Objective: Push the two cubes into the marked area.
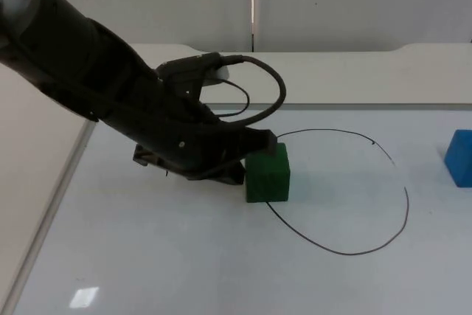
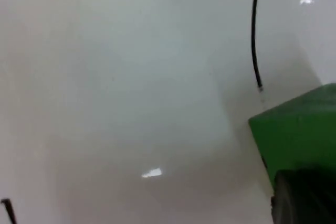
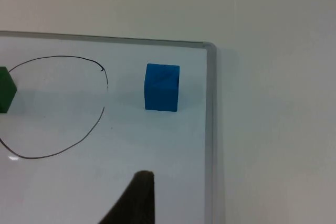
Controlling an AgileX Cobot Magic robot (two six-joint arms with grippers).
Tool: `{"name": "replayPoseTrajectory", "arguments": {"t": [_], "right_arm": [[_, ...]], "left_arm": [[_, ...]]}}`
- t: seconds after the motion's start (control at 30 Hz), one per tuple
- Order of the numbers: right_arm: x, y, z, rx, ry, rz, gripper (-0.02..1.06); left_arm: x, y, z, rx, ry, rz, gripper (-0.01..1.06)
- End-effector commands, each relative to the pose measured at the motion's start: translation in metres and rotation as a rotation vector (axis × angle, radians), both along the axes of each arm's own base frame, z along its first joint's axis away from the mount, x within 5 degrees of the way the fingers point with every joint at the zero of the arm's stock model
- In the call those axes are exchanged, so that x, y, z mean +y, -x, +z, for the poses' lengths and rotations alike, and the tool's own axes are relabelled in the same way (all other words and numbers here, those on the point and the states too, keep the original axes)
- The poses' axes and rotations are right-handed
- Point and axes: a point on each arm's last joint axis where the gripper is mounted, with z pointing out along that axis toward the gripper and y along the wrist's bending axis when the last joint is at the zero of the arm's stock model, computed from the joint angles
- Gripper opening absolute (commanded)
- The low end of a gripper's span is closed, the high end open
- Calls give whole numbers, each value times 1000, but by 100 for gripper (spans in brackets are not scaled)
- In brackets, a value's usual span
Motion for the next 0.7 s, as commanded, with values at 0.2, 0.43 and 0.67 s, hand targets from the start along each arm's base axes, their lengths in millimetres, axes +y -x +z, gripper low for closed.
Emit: {"name": "replayPoseTrajectory", "arguments": {"t": [0.2,0.43,0.67], "right_arm": [[0,0,0,-5,2,0,105],[0,0,0,-5,2,0,105],[0,0,0,-5,2,0,105]], "left_arm": [[-13,1,5,-32,2,-16,0],[-14,1,5,-35,0,-8,0],[-22,5,5,-41,-5,-27,0]]}}
